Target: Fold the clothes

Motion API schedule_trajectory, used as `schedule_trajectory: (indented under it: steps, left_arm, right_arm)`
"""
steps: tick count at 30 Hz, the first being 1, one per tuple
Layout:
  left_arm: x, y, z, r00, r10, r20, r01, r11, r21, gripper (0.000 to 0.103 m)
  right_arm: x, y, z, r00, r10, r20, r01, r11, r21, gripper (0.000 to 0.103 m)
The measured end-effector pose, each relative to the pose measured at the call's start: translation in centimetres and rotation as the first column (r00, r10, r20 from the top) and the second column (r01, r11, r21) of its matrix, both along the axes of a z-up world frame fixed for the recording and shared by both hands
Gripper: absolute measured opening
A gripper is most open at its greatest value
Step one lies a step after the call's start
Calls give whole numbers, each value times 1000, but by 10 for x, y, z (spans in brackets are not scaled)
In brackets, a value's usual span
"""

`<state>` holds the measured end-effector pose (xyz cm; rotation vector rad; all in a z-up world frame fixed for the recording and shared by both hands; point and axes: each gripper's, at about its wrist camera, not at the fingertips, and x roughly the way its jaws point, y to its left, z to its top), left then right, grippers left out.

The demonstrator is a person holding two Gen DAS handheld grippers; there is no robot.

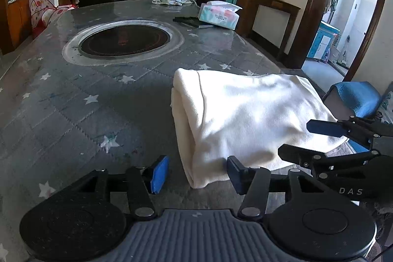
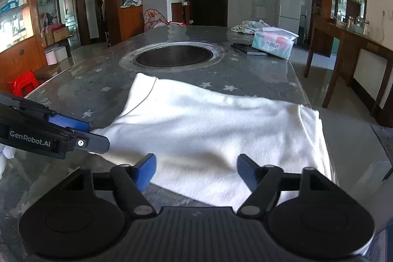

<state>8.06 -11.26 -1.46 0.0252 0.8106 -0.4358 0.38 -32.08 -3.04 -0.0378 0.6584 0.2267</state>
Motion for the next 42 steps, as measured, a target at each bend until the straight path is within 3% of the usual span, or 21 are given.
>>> schedule_trajectory:
  steps: [5,9,13,21,30,42]
  left_arm:
    - [-9,6,4,1000,-2,11,2,1000,-11,66]
    - [-17,9,7,1000,-6,25,7,1000,-20,73]
    - [-26,12,11,999,-3,49,4,999,-31,86]
    - [-42,21,22,993,1,115,5,999,-52,103]
    - [-51,31,34,985,33,169,-18,996,-91,103]
    - [-57,34,36,987,34,155,-22,997,-75,103]
  right_arm:
    - [-6,2,2,1000,-6,1,6,1000,10,83]
    - [-12,2,4,999,-29,15,29,999,24,96]
    - [-20,3,7,998,-51,28,50,998,36,103]
    - [-32,2,8,994,-107,31,106,994,40,103]
    - [-38,-4,17,984,-172,42,170,984,55,103]
    - [-39,-11,32,969,-244,46,231,953,197,103]
